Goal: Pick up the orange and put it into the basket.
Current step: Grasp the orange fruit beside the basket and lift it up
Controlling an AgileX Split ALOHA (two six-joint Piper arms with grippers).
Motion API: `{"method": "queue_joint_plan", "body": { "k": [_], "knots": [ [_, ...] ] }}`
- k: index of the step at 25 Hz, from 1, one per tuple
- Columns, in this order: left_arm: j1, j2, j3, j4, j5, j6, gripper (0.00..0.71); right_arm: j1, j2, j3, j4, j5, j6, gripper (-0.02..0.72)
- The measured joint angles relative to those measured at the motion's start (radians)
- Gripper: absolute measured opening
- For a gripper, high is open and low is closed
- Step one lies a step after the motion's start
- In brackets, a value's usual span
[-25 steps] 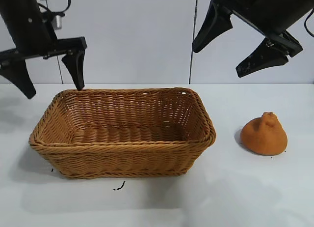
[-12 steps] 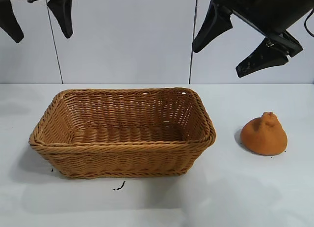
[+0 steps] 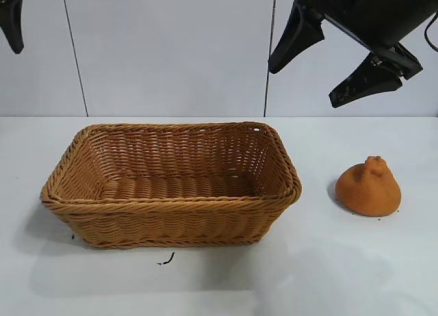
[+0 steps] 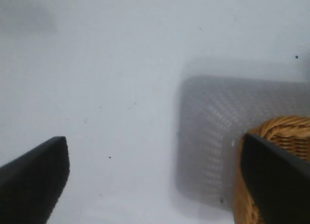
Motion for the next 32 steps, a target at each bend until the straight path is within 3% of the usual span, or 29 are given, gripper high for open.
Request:
{"method": "queue_joint_plan", "body": {
  "k": [4, 6, 15, 16, 25, 32],
  "knots": [
    [0.0, -0.164, 0.19, 0.0, 0.0, 0.005, 0.692, 0.0, 0.0, 0.0, 0.0, 0.0, 0.0, 0.696],
    [0.0, -0.313, 0.346, 0.001, 0.0, 0.007, 0.692, 0.0, 0.0, 0.0, 0.0, 0.0, 0.0, 0.696],
    [0.0, -0.772, 0.75, 0.019, 0.002, 0.01, 0.692, 0.0, 0.0, 0.0, 0.0, 0.0, 0.0, 0.696],
    [0.0, -0.772, 0.75, 0.019, 0.002, 0.01, 0.692, 0.0, 0.0, 0.0, -0.001, 0.0, 0.0, 0.696],
    [0.0, -1.253, 1.091, 0.019, -0.11, 0.01, 0.692, 0.0, 0.0, 0.0, -0.001, 0.0, 0.0, 0.696],
    [0.0, -1.553, 1.149, 0.013, -0.144, 0.01, 0.692, 0.0, 0.0, 0.0, -0.001, 0.0, 0.0, 0.696]
  ]
}}
